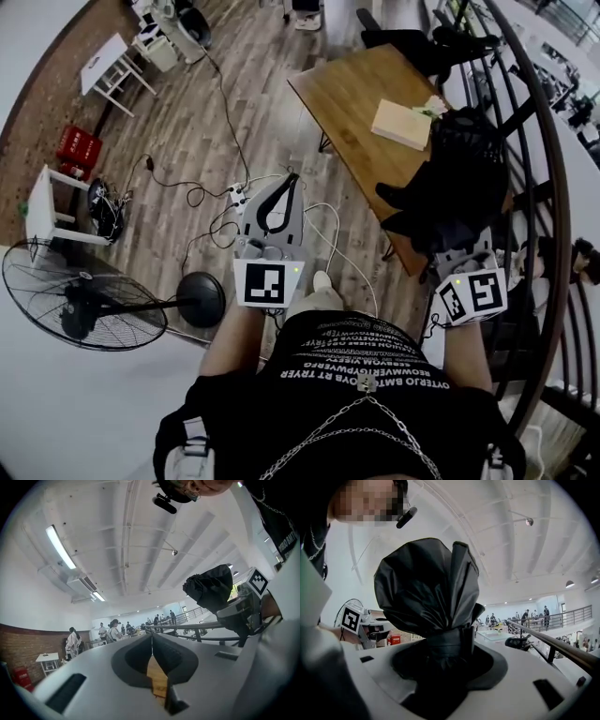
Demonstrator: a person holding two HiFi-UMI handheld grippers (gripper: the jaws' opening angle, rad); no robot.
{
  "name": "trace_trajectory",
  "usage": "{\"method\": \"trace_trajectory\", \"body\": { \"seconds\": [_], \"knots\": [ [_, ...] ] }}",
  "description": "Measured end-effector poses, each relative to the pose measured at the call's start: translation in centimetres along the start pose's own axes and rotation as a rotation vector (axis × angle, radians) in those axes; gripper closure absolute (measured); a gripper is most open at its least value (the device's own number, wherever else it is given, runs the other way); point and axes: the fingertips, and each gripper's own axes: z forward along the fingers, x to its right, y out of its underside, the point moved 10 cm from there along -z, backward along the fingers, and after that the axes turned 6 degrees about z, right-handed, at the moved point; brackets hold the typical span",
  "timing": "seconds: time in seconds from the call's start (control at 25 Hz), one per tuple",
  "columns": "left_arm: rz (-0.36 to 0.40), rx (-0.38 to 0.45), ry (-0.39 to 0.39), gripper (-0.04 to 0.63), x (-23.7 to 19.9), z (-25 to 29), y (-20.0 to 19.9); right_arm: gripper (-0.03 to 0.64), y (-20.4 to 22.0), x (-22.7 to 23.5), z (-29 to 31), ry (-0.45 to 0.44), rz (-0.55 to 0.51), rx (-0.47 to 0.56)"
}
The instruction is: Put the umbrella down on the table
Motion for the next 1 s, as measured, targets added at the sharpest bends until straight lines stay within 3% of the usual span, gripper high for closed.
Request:
{"method": "trace_trajectory", "body": {
  "seconds": [0.48,0.72,1.0],
  "knots": [
    [-0.015,0.054,0.091,0.566,-6.7,5.8,2.1,0.379,-0.5,-1.5,5.6,0.127,0.000,-0.005],
    [-0.037,0.075,0.168,0.566,-5.1,7.4,3.8,0.379,2.2,-0.6,5.4,0.193,0.005,-0.052],
    [-0.042,0.046,0.222,0.566,-3.7,12.1,3.3,0.379,2.9,3.9,7.7,0.235,0.033,-0.099]
  ]
}}
